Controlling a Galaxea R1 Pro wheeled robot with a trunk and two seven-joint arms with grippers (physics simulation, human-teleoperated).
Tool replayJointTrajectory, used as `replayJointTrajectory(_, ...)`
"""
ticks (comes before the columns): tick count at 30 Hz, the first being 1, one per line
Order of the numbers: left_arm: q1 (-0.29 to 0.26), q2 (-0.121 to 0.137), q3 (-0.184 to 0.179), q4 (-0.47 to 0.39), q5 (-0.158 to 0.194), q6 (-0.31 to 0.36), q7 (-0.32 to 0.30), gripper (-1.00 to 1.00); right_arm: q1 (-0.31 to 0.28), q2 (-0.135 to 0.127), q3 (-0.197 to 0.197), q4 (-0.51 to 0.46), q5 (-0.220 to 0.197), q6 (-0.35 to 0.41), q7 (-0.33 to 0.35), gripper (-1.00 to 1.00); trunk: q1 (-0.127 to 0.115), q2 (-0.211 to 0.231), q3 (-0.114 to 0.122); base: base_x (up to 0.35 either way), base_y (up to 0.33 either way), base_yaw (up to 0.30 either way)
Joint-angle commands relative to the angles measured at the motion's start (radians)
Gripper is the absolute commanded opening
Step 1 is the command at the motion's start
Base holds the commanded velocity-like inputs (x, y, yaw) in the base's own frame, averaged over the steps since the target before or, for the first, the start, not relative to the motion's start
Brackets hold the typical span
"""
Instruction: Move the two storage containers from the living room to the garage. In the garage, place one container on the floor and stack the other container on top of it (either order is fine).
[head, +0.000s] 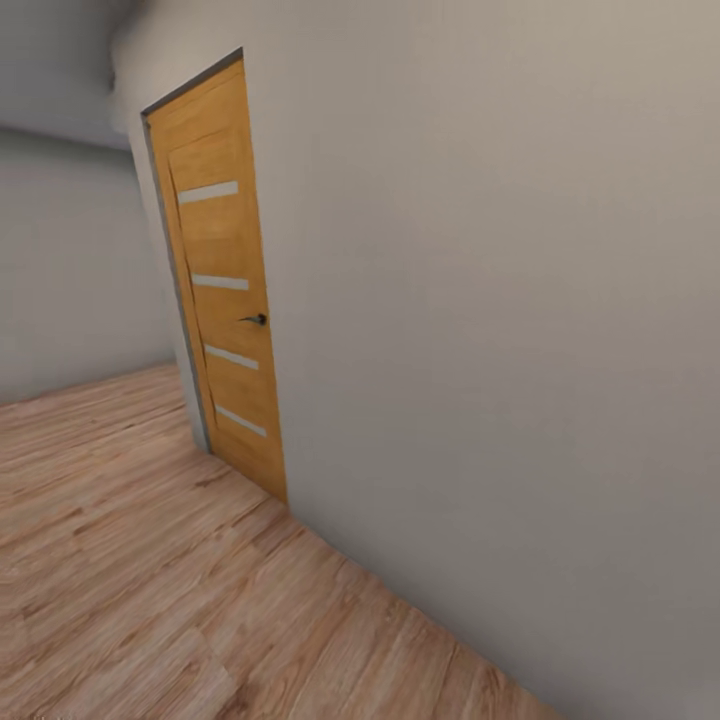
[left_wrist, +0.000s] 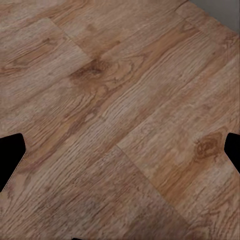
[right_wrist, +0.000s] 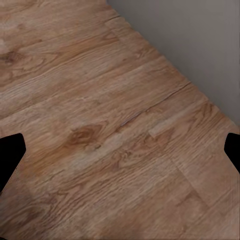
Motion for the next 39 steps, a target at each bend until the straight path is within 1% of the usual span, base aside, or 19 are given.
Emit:
replayJointTrajectory(1, -0.002, 0.0, 0.0, 0.004, -0.001, -0.005, 0.006, 1.0, 0.001, 0.001, -0.005, -0.002, 0.01, -0.001, -0.003, 1.0, 0.001, 0.0, -0.001, 0.313, 0.003, 0.287)
replayJointTrajectory(26, -0.002, 0.0, 0.0, 0.004, -0.001, -0.005, 0.015, 1.0, 0.001, 0.001, -0.005, -0.002, 0.01, -0.001, -0.003, 1.0, 0.001, 0.0, -0.001, 0.314, 0.0, 0.287)
replayJointTrajectory(39, -0.002, 0.0, 0.0, 0.004, -0.001, -0.005, 0.015, 1.0, 0.001, 0.001, -0.005, -0.002, 0.01, -0.001, -0.003, 1.0, 0.001, 0.0, -0.008, 0.315, 0.0, 0.268)
